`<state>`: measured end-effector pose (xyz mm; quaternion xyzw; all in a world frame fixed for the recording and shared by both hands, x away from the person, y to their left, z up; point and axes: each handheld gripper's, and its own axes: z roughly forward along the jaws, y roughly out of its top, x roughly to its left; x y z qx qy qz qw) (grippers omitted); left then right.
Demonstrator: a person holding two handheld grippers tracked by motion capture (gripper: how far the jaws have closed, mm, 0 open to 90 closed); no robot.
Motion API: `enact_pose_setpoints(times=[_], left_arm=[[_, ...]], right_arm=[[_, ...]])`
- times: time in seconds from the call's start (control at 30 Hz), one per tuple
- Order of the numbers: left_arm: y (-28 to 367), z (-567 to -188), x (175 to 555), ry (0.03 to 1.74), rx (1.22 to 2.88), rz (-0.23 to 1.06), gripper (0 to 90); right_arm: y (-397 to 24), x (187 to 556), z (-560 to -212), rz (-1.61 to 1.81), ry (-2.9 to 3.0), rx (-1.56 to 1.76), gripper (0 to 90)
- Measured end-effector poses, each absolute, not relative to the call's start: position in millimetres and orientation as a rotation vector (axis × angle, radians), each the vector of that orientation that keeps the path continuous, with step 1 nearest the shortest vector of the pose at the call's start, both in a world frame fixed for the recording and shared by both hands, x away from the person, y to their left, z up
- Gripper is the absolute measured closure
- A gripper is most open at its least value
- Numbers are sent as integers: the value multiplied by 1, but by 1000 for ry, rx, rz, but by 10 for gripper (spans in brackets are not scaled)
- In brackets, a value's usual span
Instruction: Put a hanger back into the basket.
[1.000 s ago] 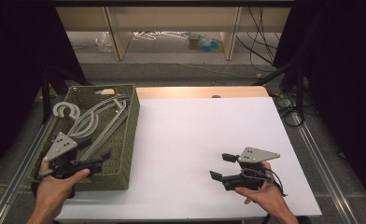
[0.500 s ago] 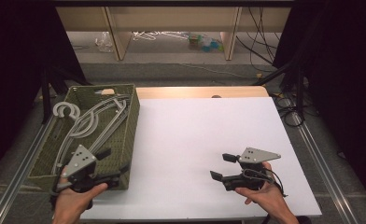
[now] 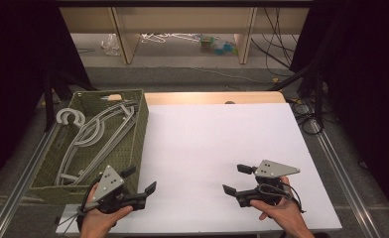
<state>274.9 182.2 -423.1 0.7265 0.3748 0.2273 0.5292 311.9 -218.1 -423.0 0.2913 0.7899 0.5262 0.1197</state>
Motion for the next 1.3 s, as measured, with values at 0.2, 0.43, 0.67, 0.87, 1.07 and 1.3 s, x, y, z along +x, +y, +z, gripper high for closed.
enact_pose_setpoints(times=[0.2, 0.43, 0.67, 0.87, 1.07, 1.3], left_arm=[[184, -428, 275, 878, 1728, 543, 158], [181, -434, 274, 881, 1716, 540, 159], [179, -435, 272, 873, 1710, 535, 159], [176, -435, 271, 868, 1702, 522, 158], [177, -434, 271, 846, 1707, 536, 159], [176, -434, 271, 838, 1710, 532, 160]], right_arm=[[-225, 303, -426, 1560, 2279, 881, 168], [-234, 296, -430, 1545, 2266, 877, 168], [-239, 287, -430, 1537, 2244, 862, 168], [-240, 286, -430, 1540, 2247, 873, 168], [-237, 285, -430, 1563, 2222, 867, 167], [-237, 285, -429, 1543, 2236, 859, 167]])
